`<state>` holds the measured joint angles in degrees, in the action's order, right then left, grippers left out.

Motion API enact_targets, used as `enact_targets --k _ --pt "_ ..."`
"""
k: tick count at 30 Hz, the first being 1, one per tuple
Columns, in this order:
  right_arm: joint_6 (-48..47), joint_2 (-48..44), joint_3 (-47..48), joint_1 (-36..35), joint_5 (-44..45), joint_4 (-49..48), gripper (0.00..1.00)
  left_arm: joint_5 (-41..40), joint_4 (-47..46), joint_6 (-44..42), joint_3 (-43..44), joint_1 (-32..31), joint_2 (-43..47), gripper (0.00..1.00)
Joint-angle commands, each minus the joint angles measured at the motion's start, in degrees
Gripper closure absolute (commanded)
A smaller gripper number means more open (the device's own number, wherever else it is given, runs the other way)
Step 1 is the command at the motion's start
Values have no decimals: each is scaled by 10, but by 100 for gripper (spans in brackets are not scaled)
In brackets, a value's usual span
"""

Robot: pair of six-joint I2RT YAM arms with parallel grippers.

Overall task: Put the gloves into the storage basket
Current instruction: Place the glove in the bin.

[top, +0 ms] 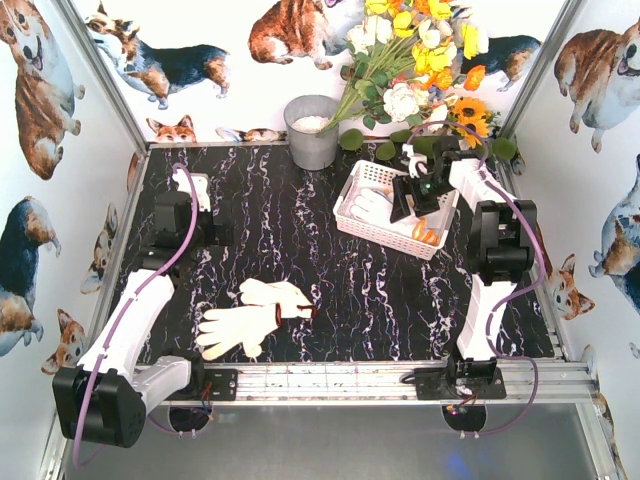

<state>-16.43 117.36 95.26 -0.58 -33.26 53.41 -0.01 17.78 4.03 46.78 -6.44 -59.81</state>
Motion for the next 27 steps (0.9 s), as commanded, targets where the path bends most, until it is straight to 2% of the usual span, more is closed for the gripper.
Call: enact_targets --k 1,5,11,17,21,27 --pt "13 -38 20 5 -13 18 23 8 -11 -1 4 4 11 0" --pt "22 -44 0 8 7 14 30 12 -11 0 4 4 11 0" --pt "40 -59 -15 14 20 15 64 14 -12 1 3 5 12 0" --pt "69 -56 -10 15 8 25 86 15 -12 1 4 5 13 0" --pt "77 -53 -21 15 5 19 88 16 -12 1 3 5 13 0" --pt "71 -51 -57 15 54 -5 90 18 -12 2 3 5 12 0"
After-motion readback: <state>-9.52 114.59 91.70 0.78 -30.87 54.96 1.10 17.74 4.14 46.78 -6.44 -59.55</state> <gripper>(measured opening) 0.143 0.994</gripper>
